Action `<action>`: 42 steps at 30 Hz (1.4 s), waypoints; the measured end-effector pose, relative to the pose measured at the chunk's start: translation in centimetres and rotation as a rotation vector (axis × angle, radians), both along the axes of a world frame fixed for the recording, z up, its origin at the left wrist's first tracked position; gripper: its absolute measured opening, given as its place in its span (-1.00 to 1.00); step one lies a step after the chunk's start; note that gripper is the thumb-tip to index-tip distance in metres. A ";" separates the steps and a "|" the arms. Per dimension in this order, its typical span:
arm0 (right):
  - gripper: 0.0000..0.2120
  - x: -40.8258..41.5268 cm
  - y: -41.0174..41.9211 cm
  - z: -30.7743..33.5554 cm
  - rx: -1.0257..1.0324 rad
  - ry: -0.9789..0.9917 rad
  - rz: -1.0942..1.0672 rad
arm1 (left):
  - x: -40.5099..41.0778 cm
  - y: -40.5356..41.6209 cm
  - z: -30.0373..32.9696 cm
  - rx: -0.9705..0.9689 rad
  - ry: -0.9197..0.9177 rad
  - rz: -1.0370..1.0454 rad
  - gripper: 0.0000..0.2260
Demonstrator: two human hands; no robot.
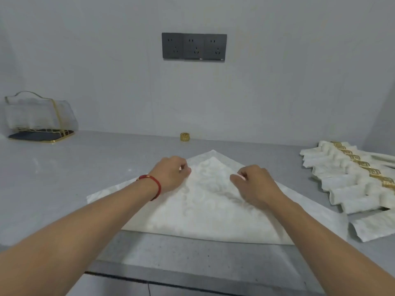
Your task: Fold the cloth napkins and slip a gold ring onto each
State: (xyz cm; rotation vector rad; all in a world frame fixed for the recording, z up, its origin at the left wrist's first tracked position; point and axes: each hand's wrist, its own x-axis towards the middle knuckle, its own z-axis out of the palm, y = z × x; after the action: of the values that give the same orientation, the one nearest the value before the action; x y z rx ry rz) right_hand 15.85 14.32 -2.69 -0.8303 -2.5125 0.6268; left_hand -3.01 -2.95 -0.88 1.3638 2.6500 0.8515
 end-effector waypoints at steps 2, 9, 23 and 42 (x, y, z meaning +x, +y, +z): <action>-0.59 -2.4 1.8 -0.4 0.064 -0.030 -0.085 | -2.2 2.9 -0.2 -0.060 0.096 0.046 -0.79; -0.77 -9.2 6.6 -1.9 0.139 -0.123 -0.239 | -6.1 10.6 -2.2 -0.166 0.232 0.162 -0.81; -0.91 -15.0 11.0 -4.4 0.458 -0.160 -0.266 | -10.7 15.9 -3.2 -0.159 0.108 0.200 -0.83; -0.74 -12.9 7.8 -3.5 0.334 -0.138 0.013 | -7.0 9.3 -6.5 -0.017 0.377 -0.015 -0.73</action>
State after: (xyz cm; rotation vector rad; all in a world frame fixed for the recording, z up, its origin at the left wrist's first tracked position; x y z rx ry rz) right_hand 2.99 22.14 -6.18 -0.7543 -2.6454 0.1466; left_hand -10.00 6.30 -7.39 1.6853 2.8996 0.6187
